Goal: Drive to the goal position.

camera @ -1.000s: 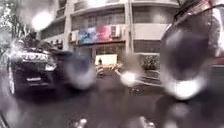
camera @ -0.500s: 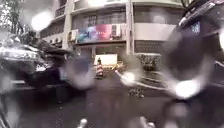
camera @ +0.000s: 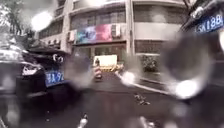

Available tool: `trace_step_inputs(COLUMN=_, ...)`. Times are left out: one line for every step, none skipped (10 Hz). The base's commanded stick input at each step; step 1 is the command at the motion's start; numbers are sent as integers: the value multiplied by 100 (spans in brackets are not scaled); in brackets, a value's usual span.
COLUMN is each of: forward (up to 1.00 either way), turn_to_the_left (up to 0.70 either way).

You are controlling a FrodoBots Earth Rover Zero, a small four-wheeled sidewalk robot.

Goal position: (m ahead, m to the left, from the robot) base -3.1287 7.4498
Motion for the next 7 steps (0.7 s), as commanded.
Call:
trace_step_inputs(forward=70, turn_to_the_left=-14)
trace_step_inputs(forward=70, turn_to_the_left=-14)
trace_step_inputs(forward=70, turn_to_the_left=0)
trace_step_inputs(forward=70, turn_to_the_left=0)
trace_step_inputs(forward=70, turn_to_the_left=0)
trace_step_inputs(forward=70, turn_to_the_left=0)
trace_step_inputs(forward=70, turn_to_the_left=0)
